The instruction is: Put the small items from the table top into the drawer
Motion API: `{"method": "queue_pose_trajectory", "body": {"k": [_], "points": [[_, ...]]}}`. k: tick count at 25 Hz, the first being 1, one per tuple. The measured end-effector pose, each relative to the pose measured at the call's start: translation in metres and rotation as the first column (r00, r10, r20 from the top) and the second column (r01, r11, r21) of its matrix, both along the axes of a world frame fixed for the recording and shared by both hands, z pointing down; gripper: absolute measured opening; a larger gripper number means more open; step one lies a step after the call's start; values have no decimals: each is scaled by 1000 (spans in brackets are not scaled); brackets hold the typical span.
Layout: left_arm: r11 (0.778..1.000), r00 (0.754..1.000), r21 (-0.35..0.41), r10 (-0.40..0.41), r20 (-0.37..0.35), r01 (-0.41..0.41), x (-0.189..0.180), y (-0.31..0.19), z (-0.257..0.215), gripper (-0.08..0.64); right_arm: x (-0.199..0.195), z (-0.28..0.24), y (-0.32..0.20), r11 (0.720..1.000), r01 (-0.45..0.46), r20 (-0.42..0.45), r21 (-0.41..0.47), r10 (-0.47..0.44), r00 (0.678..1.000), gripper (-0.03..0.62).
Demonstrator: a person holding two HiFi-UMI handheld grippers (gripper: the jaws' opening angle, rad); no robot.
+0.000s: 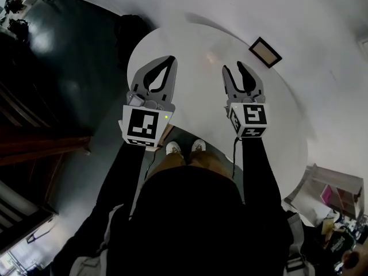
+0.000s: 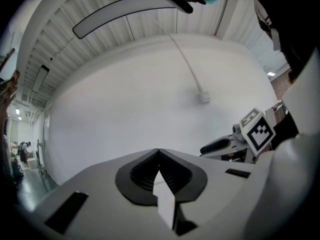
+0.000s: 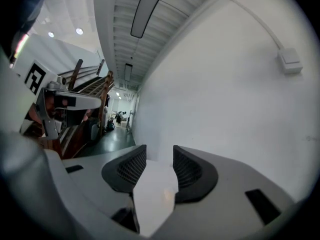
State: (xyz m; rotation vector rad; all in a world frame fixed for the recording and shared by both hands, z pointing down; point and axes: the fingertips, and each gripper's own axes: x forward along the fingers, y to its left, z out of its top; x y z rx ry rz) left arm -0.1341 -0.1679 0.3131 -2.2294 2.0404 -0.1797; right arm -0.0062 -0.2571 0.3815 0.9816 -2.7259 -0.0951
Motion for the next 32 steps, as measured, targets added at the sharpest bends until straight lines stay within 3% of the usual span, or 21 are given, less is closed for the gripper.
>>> {"method": "queue_pose_trajectory", "body": {"k": [4, 8, 11, 14, 17, 20, 23, 25, 27, 32], "points": [[998, 999, -35, -48, -8, 48, -9, 1, 11, 15, -16, 42, -29, 989, 84, -102, -124, -97, 990, 204], [994, 995, -42, -98, -26, 97, -13, -1, 13, 15, -35, 100, -61, 953, 146, -244, -267, -213, 946, 204], [989, 991, -68, -132, -10, 131, -16, -3, 22, 15, -48, 146, -84, 915, 177, -343, -362, -308, 888, 207], [979, 985, -110, -166, 57, 171, -21, -5, 34, 15, -56, 194, -104, 880, 185, -456, -438, -394, 798, 209], [971, 980, -136, -191, 61, 198, -26, -8, 44, 15, -58, 231, -126, 862, 160, -544, -481, -437, 717, 209], [959, 972, -165, -219, 83, 231, -33, -4, 54, 15, -63, 256, -143, 839, 104, -568, -534, -447, 691, 209], [947, 965, -187, -249, 84, 261, -39, 1, 58, 15, -58, 284, -151, 801, 15, -606, -599, -465, 645, 203], [942, 962, -197, -260, 84, 272, -41, 3, 58, 15, -55, 294, -152, 770, -31, -606, -638, -476, 637, 157], [940, 961, -201, -264, 82, 276, -41, 3, 59, 15, -57, 295, -153, 756, -35, -601, -654, -490, 632, 138], [943, 963, -196, -262, 63, 269, -40, 0, 62, 15, -58, 292, -155, 772, 7, -598, -635, -498, 628, 130]]}}
